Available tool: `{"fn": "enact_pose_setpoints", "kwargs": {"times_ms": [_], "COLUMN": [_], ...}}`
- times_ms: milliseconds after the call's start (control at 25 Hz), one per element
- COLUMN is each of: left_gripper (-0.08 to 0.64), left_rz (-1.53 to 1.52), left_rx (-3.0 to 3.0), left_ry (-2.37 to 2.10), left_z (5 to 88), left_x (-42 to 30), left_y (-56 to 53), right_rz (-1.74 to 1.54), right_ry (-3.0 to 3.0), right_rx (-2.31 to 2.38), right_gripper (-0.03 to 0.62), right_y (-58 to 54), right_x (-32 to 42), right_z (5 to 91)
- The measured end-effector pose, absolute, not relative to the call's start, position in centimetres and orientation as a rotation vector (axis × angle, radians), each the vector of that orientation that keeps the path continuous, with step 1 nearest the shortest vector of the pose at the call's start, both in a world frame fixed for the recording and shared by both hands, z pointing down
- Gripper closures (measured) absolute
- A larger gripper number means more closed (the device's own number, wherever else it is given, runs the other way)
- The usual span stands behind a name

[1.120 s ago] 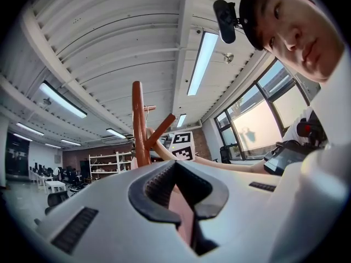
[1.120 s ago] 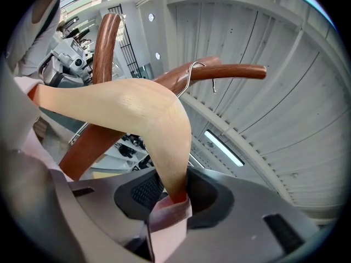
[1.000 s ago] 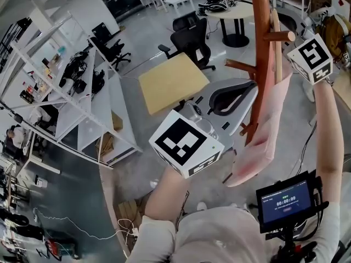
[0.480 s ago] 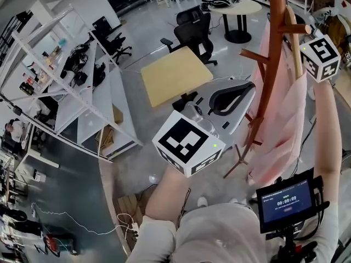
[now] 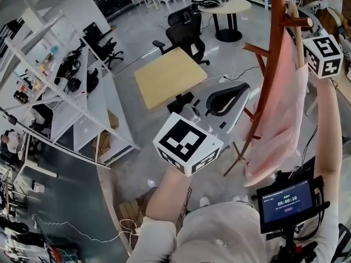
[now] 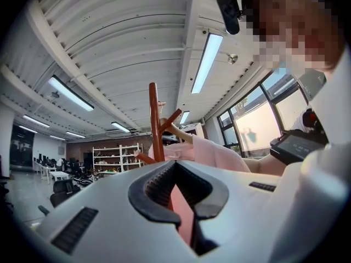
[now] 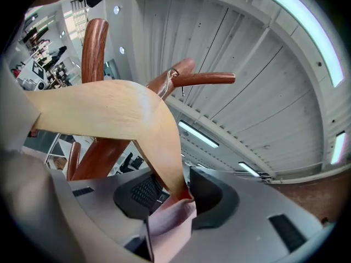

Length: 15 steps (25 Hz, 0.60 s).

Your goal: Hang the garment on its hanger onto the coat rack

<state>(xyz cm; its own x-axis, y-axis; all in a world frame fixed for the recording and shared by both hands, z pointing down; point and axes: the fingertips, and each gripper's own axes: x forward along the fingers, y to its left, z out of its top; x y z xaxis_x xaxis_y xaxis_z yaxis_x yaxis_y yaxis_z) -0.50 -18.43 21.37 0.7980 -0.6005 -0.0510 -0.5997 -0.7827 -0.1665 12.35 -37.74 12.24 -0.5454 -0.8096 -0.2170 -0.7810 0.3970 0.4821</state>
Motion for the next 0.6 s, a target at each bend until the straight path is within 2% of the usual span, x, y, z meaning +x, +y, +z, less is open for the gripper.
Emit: {"fn": "enact_pose_setpoints", "kwargs": {"times_ms": [320,400,600], "left_gripper": [0.555,0.554,0.554], "left_rz": [0.01,0.017,0.024], "left_rx": [-2.85,-2.855,-2.865], "left_ry": [0.9,0.89,0.865], "left_z": [21.7,21.7,21.8], "left_x": [0.4,0.6,1.0], "left_y": [-18.8,-18.9,-19.1], "right_rz": [-0.809,-0.834,-0.81], "right_ry": [-2.479,-2.385,-2.266], "right_rx": [1.57,1.599,1.645], "right_gripper": [0.447,0.413,0.413], "right_y": [-37.7,-37.8,-37.6], "right_x": [15.0,15.6,17.2], "right_z": [12.4,12.8,13.7]}}
